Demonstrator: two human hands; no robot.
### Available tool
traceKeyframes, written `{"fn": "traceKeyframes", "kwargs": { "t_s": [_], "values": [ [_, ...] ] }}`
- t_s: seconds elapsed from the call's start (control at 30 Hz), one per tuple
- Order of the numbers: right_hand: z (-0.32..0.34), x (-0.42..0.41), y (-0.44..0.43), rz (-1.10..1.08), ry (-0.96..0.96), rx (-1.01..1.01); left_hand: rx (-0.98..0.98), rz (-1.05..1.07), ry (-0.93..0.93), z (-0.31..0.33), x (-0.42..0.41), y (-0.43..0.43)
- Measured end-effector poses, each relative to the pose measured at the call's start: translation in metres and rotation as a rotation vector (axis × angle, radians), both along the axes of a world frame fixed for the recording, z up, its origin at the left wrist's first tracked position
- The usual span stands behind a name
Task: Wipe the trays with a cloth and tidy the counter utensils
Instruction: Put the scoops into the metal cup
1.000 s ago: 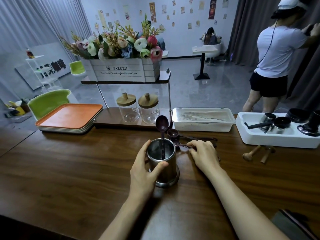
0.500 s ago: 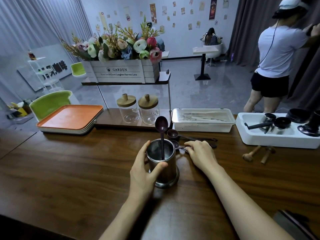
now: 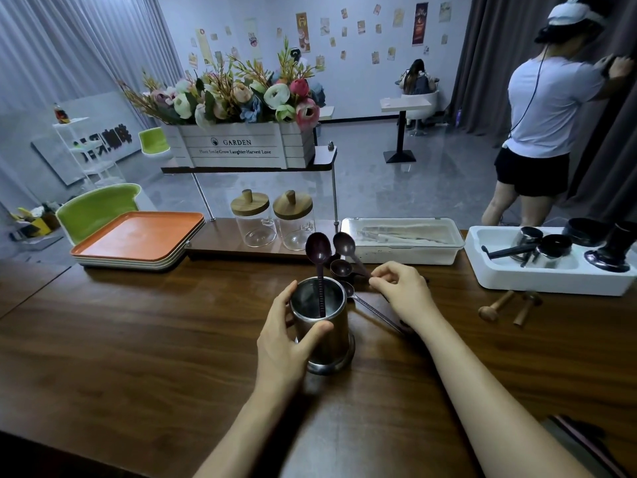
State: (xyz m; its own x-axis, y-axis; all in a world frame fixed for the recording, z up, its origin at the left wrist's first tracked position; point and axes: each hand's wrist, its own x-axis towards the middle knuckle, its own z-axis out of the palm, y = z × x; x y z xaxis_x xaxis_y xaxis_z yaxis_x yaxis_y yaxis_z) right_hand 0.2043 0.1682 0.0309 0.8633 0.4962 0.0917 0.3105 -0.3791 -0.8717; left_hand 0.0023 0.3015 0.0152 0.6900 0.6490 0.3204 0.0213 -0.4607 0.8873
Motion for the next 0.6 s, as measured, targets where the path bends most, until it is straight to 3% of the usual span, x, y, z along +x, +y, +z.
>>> {"fn": "traceKeyframes", "kwargs": {
  "t_s": [0.33, 0.6],
  "values": [
    [0.059, -0.032, -0.006, 0.158, 0.407, 0.537, -0.012, 0.015, 0.022, -0.004, 0.006, 0.002],
    [0.077, -0.041, 0.005, 0.057, 0.451, 0.649, -0.043, 0.017, 0.041, 0.0, 0.004, 0.001]
  ]
}}
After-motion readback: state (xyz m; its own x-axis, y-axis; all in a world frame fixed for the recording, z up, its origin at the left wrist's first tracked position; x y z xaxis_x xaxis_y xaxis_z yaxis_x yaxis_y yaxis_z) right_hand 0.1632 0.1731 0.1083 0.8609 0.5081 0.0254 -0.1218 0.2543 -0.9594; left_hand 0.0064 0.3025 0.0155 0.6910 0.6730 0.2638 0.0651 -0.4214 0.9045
